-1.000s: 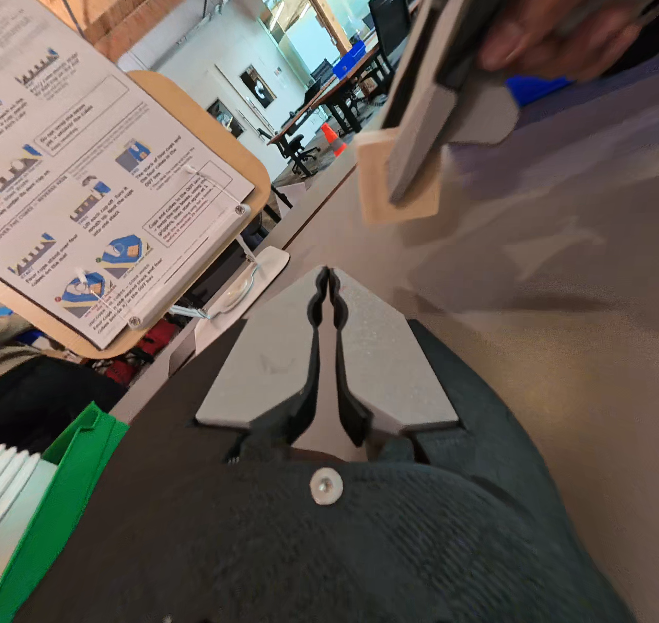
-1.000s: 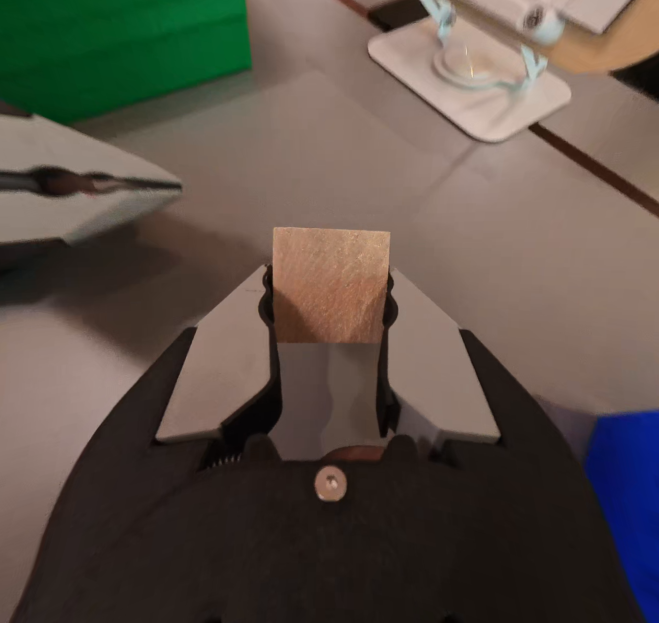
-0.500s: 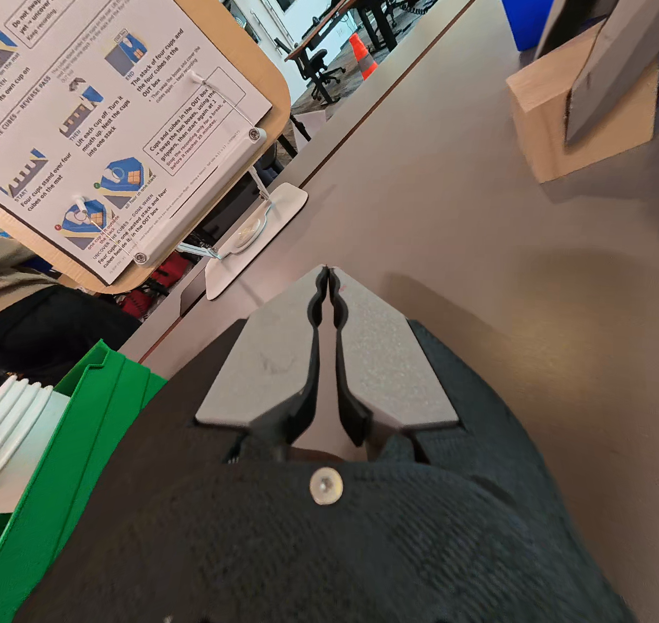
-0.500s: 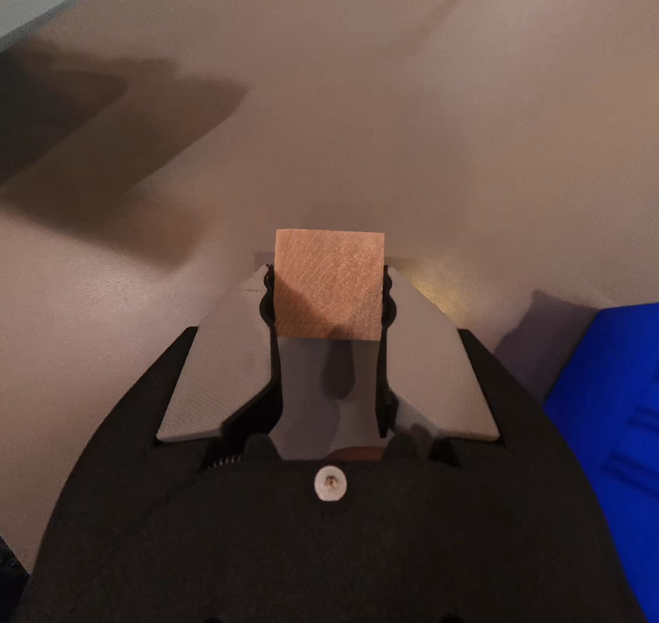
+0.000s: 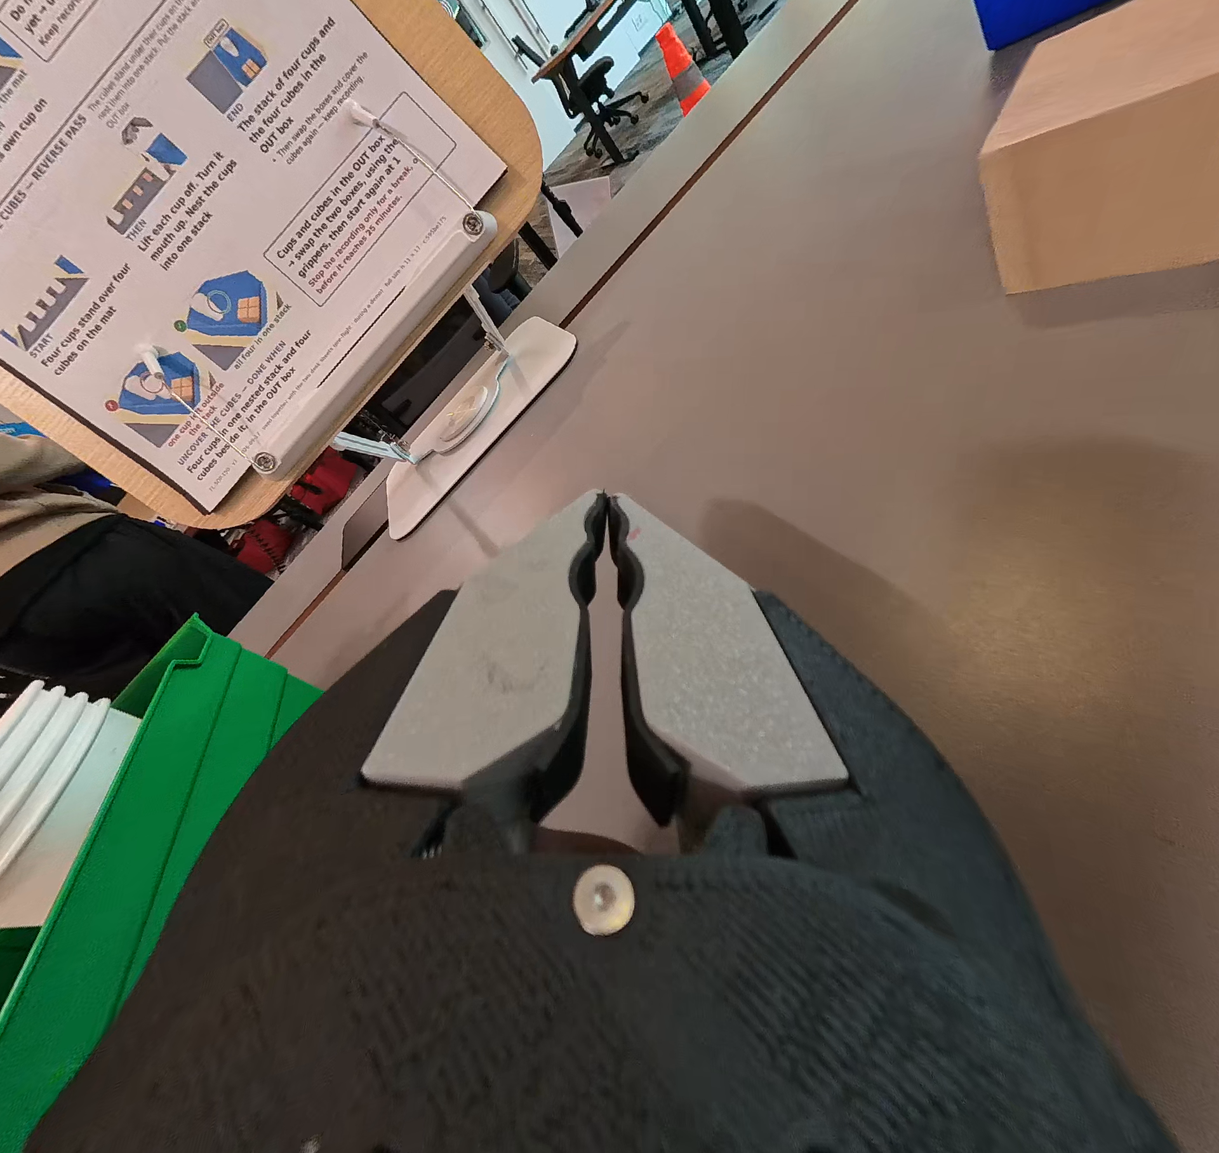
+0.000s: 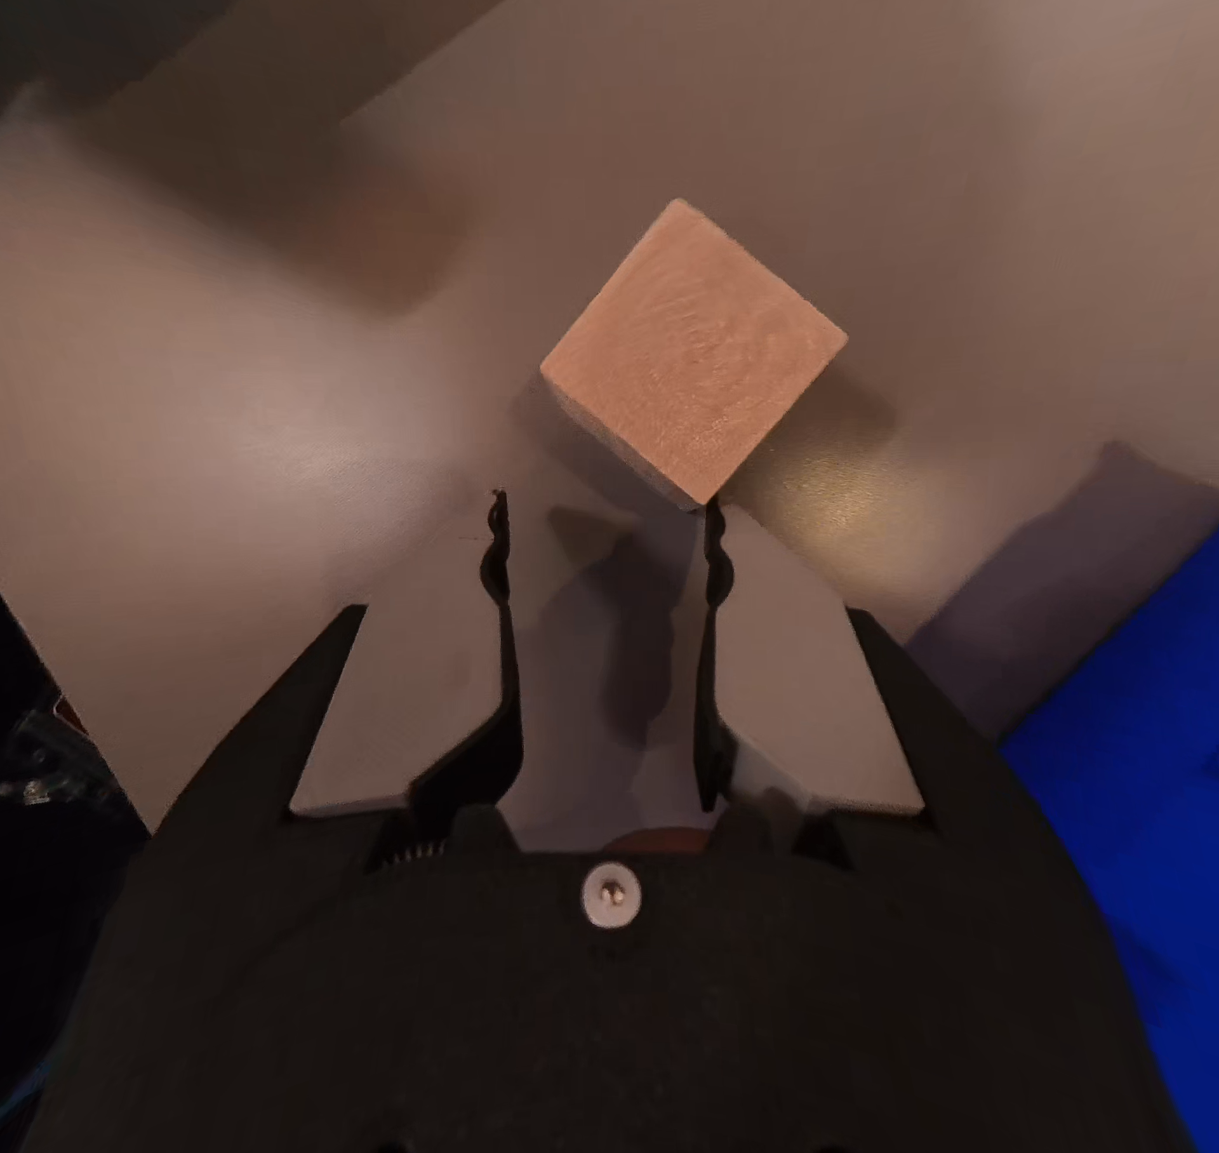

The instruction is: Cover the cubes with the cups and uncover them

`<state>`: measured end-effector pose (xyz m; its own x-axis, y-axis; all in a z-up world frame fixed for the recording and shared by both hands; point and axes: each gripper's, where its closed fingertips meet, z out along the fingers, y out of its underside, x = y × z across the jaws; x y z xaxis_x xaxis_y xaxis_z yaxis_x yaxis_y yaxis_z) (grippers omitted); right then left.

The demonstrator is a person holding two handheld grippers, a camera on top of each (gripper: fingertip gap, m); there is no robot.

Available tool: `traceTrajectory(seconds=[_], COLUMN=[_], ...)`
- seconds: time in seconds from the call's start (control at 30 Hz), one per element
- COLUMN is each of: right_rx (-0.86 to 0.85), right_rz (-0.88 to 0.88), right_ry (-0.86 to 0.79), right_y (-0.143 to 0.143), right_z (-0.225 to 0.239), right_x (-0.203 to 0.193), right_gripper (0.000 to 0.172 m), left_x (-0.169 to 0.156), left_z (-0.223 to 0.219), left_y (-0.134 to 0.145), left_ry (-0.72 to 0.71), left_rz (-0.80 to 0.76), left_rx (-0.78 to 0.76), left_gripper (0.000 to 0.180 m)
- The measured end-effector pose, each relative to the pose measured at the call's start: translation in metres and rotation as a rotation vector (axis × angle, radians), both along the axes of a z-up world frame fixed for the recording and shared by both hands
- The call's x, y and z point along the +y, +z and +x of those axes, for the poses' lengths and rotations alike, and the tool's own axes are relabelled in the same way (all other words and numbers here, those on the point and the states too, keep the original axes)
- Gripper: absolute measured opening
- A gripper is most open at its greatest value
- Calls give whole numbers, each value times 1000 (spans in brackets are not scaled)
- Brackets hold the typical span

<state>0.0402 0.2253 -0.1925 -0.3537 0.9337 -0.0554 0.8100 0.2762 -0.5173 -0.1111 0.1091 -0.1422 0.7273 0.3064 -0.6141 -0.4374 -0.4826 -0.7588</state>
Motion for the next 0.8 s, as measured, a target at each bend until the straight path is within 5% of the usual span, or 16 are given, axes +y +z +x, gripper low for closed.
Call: traceTrajectory(seconds=[0.27,0.47,0.8], right_rx=[10,207,87], right_rz=[39,9,18], right_ry=[-20,-61,43], right_y=[0,36,12], right_z=[1,-19,-6], right_x=[11,14,-2], right_gripper=[51,48,42], left_x=[1,1,0], left_z=[0,-2,-4], left_y=[-4,-5,-9], left_ry=[2,11,22], left_rz=[-30,-34,-64], left_rx=[16,17,43], left_gripper=[0,0,0])
